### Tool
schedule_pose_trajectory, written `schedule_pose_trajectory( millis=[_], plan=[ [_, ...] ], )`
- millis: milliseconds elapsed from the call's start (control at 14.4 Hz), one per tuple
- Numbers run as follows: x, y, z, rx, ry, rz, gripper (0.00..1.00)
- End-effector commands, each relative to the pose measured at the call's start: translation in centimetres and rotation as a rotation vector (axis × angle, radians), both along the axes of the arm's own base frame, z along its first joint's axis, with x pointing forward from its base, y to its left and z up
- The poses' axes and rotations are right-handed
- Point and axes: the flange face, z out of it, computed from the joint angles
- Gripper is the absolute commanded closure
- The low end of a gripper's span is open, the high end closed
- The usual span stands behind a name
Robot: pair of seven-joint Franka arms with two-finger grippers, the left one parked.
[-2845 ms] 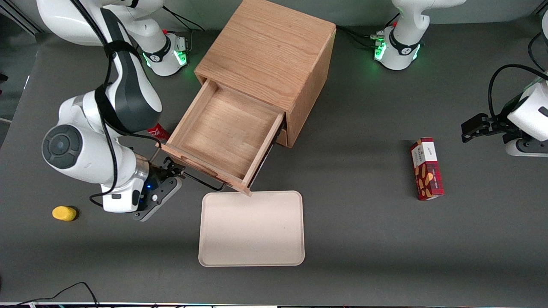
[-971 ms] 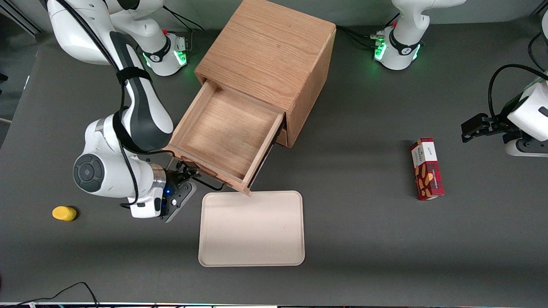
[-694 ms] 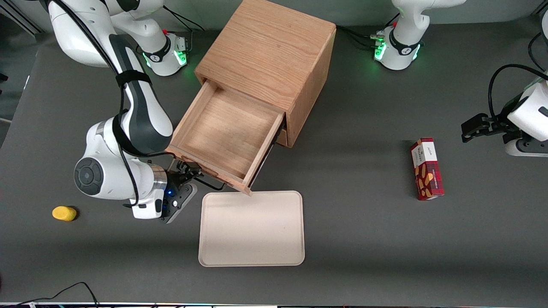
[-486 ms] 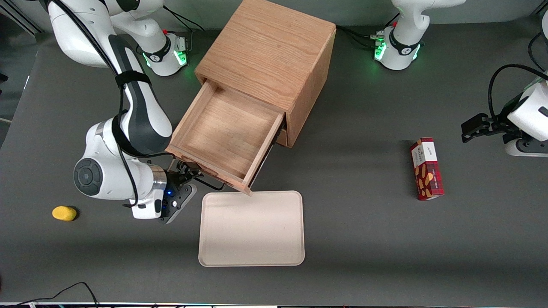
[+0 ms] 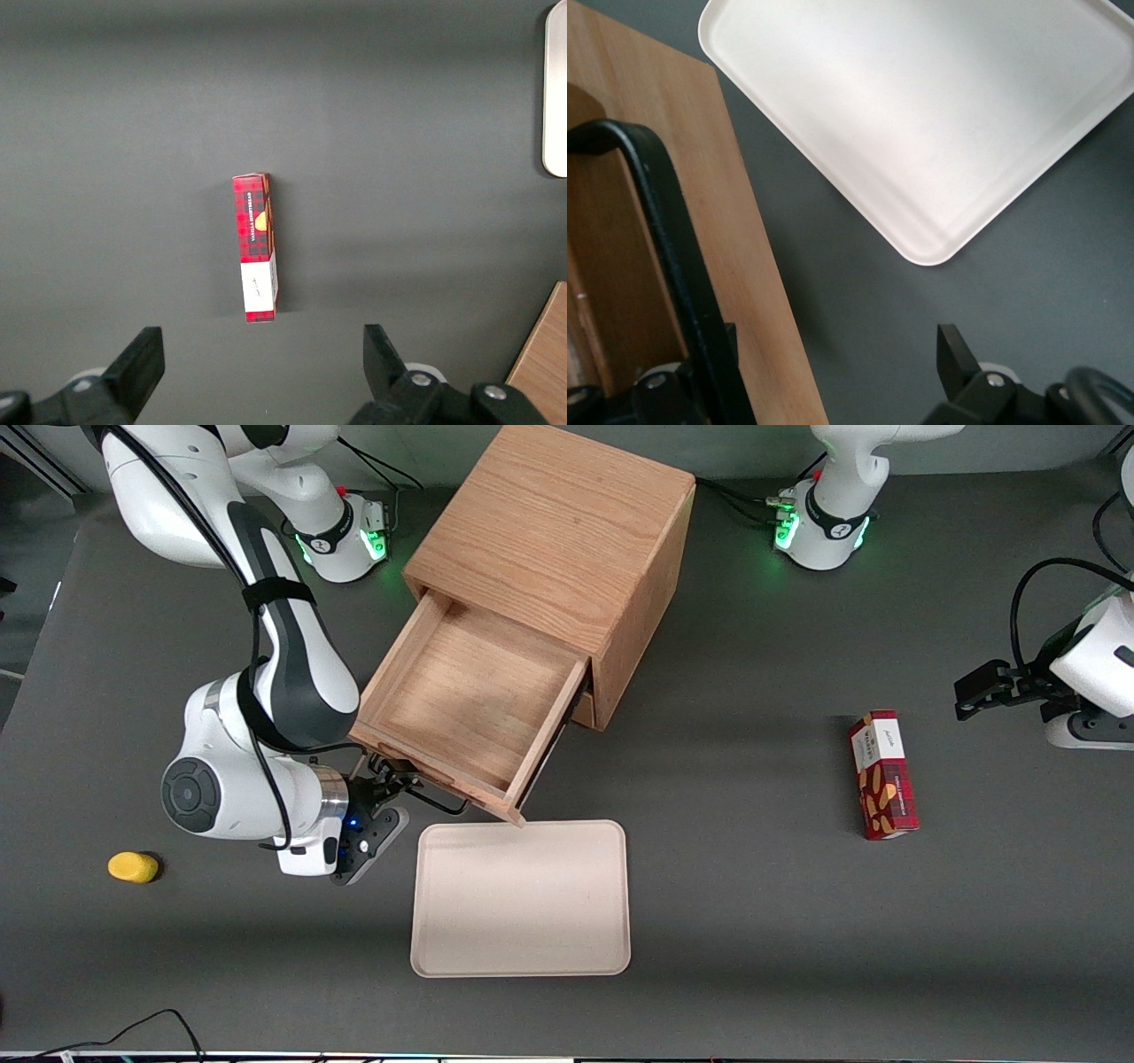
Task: Close top drawer
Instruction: 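Lower the right gripper against the drawer front beside the black handle, then push the drawer front with the right gripper into the cabinet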
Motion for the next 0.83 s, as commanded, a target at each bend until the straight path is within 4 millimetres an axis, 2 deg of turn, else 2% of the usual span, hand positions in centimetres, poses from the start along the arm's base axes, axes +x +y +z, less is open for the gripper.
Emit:
schedule_pose_trajectory(
  millis=[0, 139, 763],
  plan=[
    [-1.1, 1.1, 1.0, 0.02, 0.017, -0.055, 0.0],
    [-1.5, 2.0, 1.1, 0.017, 0.023, -0.061, 0.0],
    [-3.8, 3.3, 1.4, -0.001, 0.056, -0.072, 0.0]
  ],
)
